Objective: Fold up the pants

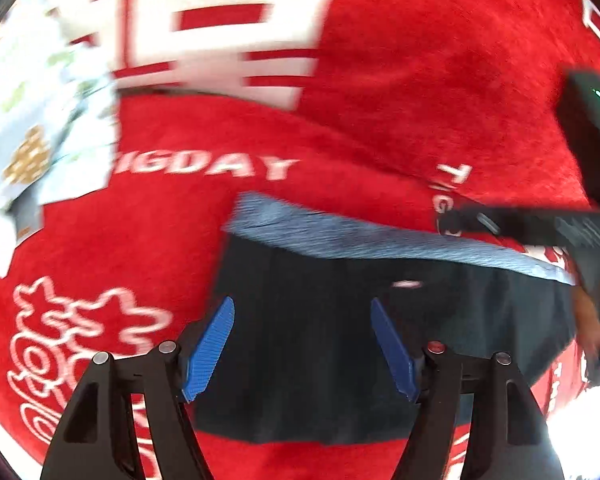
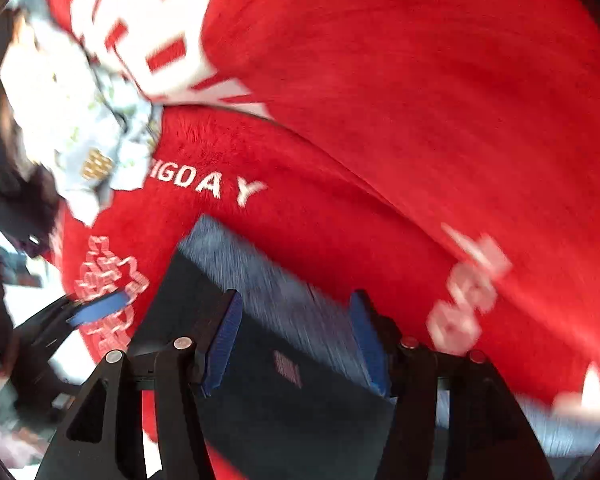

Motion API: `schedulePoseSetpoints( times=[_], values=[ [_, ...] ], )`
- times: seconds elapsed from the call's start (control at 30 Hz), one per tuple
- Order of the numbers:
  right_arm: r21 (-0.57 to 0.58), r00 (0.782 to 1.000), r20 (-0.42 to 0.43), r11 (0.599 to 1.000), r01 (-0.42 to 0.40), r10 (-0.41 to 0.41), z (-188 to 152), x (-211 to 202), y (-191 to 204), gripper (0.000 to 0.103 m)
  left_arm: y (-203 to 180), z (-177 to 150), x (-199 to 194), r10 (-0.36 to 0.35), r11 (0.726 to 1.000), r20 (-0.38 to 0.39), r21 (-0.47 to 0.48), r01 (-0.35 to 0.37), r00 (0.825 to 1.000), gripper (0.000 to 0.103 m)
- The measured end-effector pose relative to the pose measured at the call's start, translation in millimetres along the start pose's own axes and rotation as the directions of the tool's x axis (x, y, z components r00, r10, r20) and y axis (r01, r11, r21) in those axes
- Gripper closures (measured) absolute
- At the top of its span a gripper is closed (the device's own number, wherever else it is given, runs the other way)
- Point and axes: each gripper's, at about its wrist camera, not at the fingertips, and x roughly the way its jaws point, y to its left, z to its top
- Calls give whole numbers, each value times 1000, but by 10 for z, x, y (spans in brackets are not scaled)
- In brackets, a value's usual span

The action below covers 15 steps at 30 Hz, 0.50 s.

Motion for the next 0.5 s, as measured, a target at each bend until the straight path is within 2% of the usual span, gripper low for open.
schedulePoseSetpoints(
  times=[0.07, 0.13, 0.17, 0.23, 0.27, 0.3, 0.33, 0.37, 0.4, 0.5],
  values=[
    [84, 999, 15, 995, -50, 49, -263, -229, -186, 43, -297, 35, 25, -33, 999, -7, 15, 33, 999, 31],
    [201, 994, 40, 974, -104, 98, -685, -479, -462, 44, -558, 32, 86, -48, 998, -17, 36, 49, 999, 31],
    [249, 992, 50, 961, -124, 115, -859, -555, -592, 44, -735, 188, 183, -47, 997, -28, 57, 49, 999, 31],
    [389, 984, 83, 904, -178, 157, -1382, -699, -896, 44, -950, 112, 415, 9, 995, -74, 103, -2, 997, 31],
    [429, 981, 93, 883, -191, 168, -1540, -700, -934, 44, -953, 59, 534, 36, 993, -104, 111, -25, 994, 31],
    [503, 978, 114, 838, -210, 176, -1835, -750, -1092, 44, -988, -34, 682, 65, 993, -154, 111, -49, 986, 31],
    [543, 976, 127, 810, -219, 178, -2017, -736, -1138, 44, -998, -87, 696, 78, 991, -129, 117, -62, 989, 27],
    [585, 973, 141, 778, -230, 182, -2178, -741, -1229, 44, -1019, -129, 660, 83, 989, -86, 132, -71, 993, 20],
    [634, 969, 160, 733, -246, 187, -2369, -741, -1347, 44, -1032, -162, 685, 100, 985, -96, 148, -85, 990, 18],
    [715, 946, 247, 619, -325, 212, -2697, -701, -1589, 45, -964, -156, 689, 74, 992, -120, 110, -60, 990, 17]
  ],
)
